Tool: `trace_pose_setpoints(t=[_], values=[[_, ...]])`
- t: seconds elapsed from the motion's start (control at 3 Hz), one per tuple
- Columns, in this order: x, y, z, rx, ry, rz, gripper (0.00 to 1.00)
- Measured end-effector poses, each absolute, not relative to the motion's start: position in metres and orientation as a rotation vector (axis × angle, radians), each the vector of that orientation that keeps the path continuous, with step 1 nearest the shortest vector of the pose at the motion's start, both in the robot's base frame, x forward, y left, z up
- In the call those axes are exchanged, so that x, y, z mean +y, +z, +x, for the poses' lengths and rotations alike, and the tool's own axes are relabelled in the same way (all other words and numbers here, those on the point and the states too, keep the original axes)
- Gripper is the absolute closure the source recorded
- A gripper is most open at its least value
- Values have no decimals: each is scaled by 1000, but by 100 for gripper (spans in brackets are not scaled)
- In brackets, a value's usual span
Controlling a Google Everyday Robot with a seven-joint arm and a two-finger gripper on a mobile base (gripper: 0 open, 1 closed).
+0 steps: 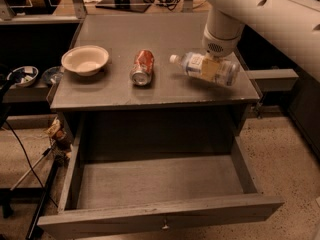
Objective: Pick blue plastic bottle from top drawer and place on counter
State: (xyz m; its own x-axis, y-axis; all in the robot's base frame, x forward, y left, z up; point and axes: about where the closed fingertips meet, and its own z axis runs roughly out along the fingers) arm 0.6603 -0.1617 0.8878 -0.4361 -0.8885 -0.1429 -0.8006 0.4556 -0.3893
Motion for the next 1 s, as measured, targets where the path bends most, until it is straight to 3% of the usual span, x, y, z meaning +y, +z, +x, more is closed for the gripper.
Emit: trace_pose_setpoints(t=[0.67, 1.0], values=[[-140, 858, 666, 2383, -268, -1507, 100], [-140, 858, 666, 2383, -268, -1507, 73]])
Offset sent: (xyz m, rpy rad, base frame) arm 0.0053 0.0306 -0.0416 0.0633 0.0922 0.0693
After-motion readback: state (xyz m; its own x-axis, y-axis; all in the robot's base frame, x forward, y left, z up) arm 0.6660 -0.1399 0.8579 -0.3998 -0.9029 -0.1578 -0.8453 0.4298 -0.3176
